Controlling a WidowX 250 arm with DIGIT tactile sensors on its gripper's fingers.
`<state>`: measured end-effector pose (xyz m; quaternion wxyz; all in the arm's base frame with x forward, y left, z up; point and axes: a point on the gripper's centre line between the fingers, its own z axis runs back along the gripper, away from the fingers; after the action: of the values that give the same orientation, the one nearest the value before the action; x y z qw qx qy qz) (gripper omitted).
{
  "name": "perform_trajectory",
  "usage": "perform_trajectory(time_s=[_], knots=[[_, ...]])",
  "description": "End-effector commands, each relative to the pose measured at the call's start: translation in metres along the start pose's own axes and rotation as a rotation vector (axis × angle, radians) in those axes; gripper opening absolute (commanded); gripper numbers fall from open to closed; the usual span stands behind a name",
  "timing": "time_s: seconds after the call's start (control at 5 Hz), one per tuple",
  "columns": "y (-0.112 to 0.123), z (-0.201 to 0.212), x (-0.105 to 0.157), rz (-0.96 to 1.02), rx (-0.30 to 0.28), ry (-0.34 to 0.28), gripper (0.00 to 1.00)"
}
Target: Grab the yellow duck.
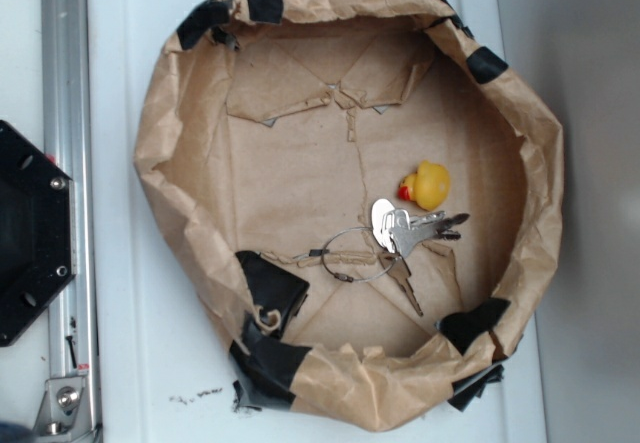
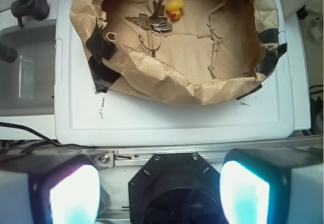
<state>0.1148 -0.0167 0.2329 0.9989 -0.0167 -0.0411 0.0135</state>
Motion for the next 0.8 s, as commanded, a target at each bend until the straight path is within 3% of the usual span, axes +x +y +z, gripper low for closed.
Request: perform_trajectory(time_s=[0.0,0.4,0.6], knots=[[0.046,-0.041,0.066,0.278,-0.069,-0.209,1.00],[0.054,-0.098,0.141,0.219,-0.068,-0.412,1.00],[0.052,-0.143,0.160,0.063,0.018,-0.348,1.00]])
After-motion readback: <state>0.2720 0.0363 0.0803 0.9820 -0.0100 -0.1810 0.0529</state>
